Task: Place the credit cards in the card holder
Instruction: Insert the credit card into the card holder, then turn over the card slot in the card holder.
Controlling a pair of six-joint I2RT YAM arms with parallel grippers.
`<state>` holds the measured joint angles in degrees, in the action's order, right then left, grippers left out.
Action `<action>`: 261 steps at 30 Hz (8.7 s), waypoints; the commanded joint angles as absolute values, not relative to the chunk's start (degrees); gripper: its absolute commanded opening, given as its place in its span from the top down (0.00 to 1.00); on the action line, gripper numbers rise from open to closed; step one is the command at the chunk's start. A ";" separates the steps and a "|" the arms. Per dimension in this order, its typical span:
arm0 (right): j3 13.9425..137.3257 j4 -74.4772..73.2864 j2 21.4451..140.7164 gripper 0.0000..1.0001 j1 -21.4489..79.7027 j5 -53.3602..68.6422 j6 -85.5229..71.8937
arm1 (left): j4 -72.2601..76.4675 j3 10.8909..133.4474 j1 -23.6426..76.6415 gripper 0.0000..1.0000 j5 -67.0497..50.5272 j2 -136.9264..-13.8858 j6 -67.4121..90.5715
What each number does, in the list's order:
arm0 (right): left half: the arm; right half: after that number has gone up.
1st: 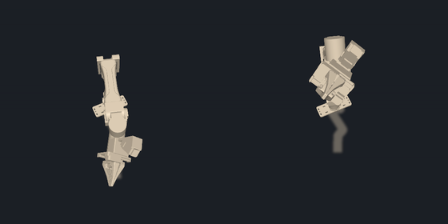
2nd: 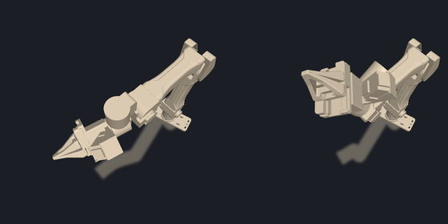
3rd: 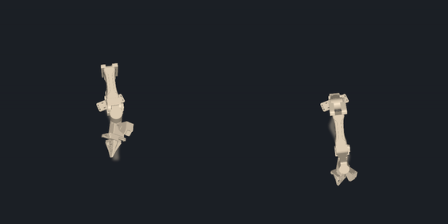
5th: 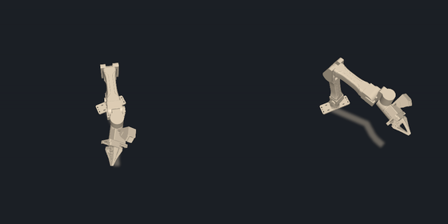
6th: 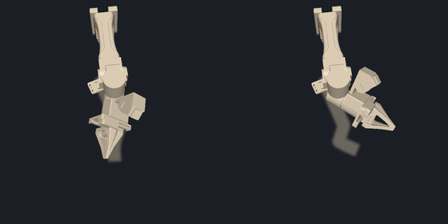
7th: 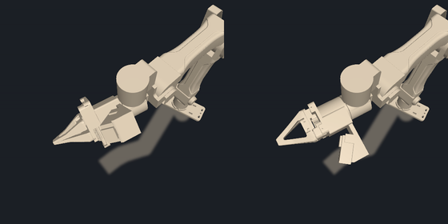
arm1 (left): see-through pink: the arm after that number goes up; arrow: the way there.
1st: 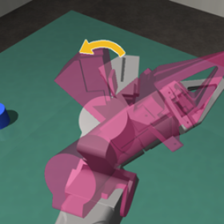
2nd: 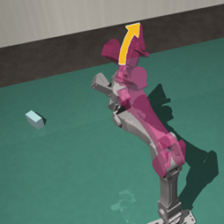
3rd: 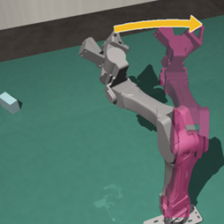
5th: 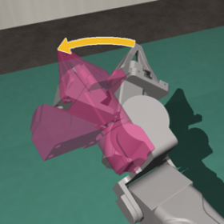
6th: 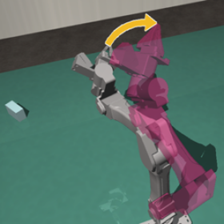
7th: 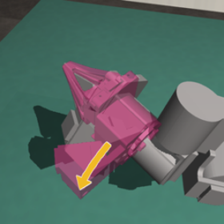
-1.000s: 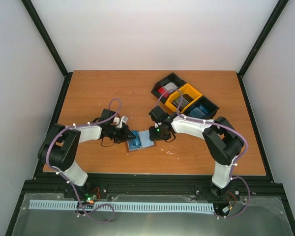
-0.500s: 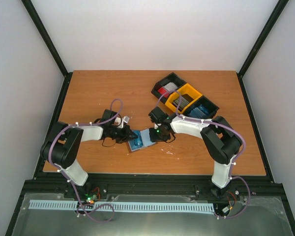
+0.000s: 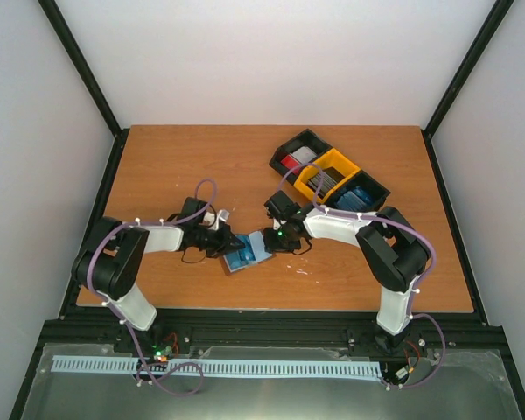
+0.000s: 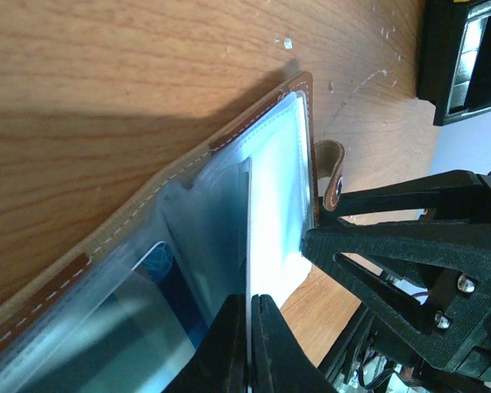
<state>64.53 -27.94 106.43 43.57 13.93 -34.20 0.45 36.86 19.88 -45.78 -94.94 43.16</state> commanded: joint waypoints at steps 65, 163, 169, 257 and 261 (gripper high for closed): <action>64.26 -27.90 114.92 0.67 44.91 24.22 -32.70 | -2.92 32.34 14.81 0.99 -41.20 -87.28 39.16; 63.72 -23.03 116.50 0.89 47.24 29.35 -31.67 | -24.53 31.27 16.34 0.75 -40.03 -80.06 52.67; 63.63 -23.27 116.59 0.89 47.28 29.23 -31.51 | -21.19 31.73 16.52 0.75 -40.84 -81.28 52.83; 74.79 -25.78 114.38 0.71 51.24 24.18 -30.45 | -32.65 32.61 12.60 0.54 -25.86 -74.99 47.85; 74.45 -26.27 114.77 0.67 51.23 23.41 -30.49 | -32.21 32.68 12.60 0.54 -26.21 -75.15 47.74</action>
<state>74.74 -25.98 113.71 50.87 22.79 -30.44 -33.91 32.60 12.86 -24.99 -74.56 48.86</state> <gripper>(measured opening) 0.313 0.458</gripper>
